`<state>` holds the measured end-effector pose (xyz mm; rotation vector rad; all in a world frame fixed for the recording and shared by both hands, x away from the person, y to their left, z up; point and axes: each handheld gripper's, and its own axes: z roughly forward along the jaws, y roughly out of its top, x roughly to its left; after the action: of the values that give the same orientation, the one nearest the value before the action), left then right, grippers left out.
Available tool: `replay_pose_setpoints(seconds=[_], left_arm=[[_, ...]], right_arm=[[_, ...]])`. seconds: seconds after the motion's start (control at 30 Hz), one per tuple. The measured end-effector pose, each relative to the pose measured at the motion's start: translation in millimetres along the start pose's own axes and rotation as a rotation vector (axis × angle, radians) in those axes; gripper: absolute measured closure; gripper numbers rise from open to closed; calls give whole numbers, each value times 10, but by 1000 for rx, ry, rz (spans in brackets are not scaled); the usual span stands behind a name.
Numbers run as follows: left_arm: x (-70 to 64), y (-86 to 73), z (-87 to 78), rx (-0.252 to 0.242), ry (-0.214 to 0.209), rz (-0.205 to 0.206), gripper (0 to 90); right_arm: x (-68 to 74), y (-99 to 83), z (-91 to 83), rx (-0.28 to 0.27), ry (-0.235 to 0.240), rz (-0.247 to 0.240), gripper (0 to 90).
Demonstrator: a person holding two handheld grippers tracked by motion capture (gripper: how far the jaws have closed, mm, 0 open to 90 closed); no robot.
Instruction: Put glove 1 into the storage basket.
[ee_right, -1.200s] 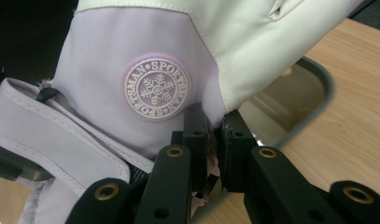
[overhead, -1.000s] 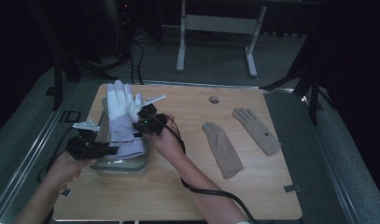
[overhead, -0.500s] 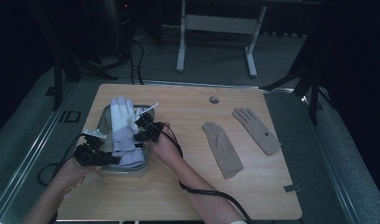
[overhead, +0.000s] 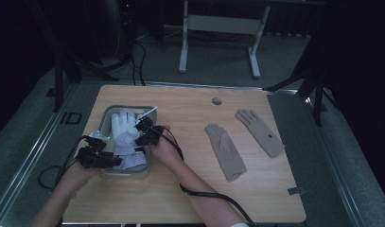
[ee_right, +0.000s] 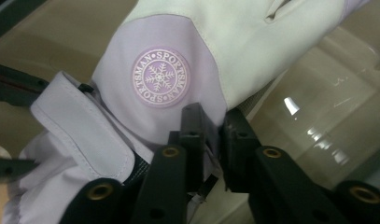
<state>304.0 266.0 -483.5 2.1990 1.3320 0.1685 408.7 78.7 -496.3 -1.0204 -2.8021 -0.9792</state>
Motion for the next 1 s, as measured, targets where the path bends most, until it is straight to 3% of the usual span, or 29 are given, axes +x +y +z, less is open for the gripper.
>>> replay_pose_setpoints(seconds=[0.13,0.17,0.2,0.33,0.37,0.57,0.8,1.0], left_arm=[[-9,-4,-1,-21,1,-11,529],[-22,-10,-19,-36,19,-14,529],[-26,-14,-33,-41,25,-11,529],[-45,-26,-128,-96,33,-24,519],[-53,-23,-166,-120,31,-26,506],[-205,37,-255,-172,44,-1,508],[-402,131,-248,-200,26,36,511],[-548,195,-232,-223,0,57,513]], right_arm=[[3,5,13,9,-2,-4,685],[6,6,5,5,-1,-13,639],[14,18,-59,-30,-2,-27,489],[10,38,-144,-79,10,-39,382],[11,55,-207,-100,29,-32,305],[49,47,-382,-129,83,-60,215],[22,-7,-545,-139,64,-90,201],[-91,-113,-733,-156,32,-93,202]])
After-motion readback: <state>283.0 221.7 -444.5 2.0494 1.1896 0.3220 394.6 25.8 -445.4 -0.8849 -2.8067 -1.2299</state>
